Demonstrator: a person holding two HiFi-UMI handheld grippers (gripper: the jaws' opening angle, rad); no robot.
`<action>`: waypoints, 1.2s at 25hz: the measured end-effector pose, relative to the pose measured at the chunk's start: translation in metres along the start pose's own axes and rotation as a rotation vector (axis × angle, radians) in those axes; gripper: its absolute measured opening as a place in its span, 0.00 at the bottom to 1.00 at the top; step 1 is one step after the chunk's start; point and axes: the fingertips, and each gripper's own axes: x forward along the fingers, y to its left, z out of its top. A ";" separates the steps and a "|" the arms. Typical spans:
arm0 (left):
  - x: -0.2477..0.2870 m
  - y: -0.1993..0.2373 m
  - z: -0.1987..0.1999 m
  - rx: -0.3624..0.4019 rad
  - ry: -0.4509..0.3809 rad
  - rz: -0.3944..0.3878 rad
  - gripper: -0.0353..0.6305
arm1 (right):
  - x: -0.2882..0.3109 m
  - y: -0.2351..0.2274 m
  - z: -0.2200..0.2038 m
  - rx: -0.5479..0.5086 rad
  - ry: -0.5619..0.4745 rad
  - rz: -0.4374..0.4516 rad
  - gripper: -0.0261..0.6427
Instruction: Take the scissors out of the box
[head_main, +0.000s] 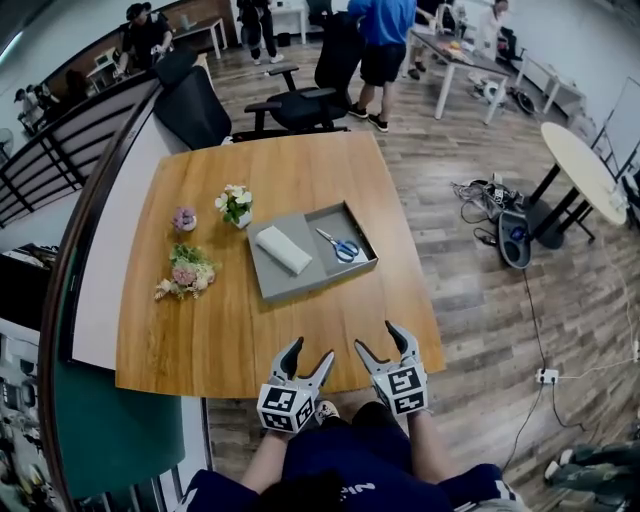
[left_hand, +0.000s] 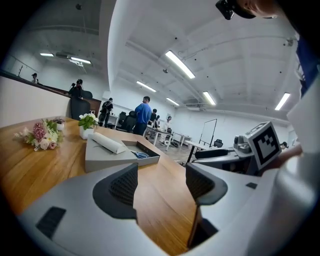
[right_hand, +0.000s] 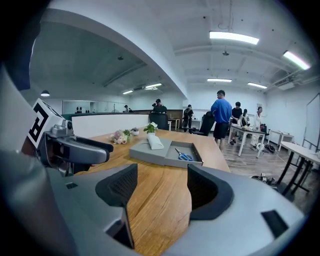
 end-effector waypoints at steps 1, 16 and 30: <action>0.002 0.001 0.001 -0.001 -0.001 -0.002 0.50 | 0.001 -0.002 0.001 0.002 0.001 -0.002 0.50; 0.039 0.030 0.017 -0.042 -0.018 0.075 0.50 | 0.043 -0.047 0.034 -0.037 0.020 0.025 0.50; 0.052 0.068 0.038 -0.068 -0.046 0.195 0.50 | 0.128 -0.077 0.076 -0.194 0.182 0.218 0.40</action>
